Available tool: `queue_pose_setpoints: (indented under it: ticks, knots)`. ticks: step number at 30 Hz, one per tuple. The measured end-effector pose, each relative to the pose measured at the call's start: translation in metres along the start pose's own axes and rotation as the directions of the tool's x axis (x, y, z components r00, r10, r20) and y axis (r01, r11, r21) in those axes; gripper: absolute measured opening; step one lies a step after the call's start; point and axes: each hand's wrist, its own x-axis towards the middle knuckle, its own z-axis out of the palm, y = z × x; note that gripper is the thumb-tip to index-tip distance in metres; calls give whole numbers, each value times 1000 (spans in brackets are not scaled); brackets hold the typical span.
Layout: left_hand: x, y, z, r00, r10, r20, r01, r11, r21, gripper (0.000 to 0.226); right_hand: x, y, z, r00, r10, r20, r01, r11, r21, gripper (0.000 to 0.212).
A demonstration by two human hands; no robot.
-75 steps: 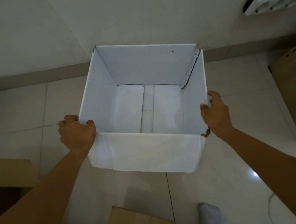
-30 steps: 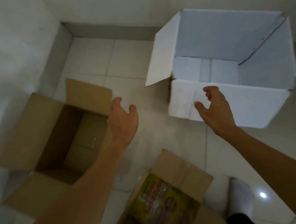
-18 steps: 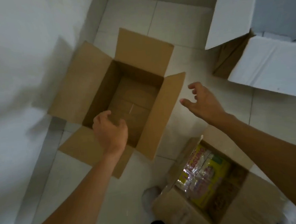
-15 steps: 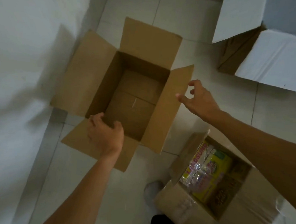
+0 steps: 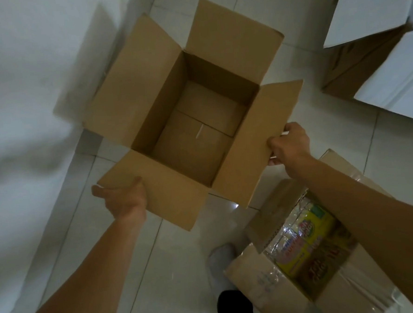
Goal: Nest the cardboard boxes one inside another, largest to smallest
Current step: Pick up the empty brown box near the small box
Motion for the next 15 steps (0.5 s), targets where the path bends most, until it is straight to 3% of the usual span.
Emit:
queue_pose_setpoints:
  ticks: [4,9,12,15]
  knots:
    - [-3,13,9,999,38,-32,-42,987,-157,63,-8,11,-1,992,129,6,-129,990,55,21]
    - [17,62,7,950,310,-33,-311,946,-91,54,-48,54,12,960,278,30,-276,926,257,28]
    - [6,70,4,937,350,-8,-350,935,-50,50,-53,58,5,978,175,-111,-151,969,195,56]
    - [-30,41,8,973,230,14,-229,972,-49,49,-33,39,-15,950,-7,-313,20,999,39,76]
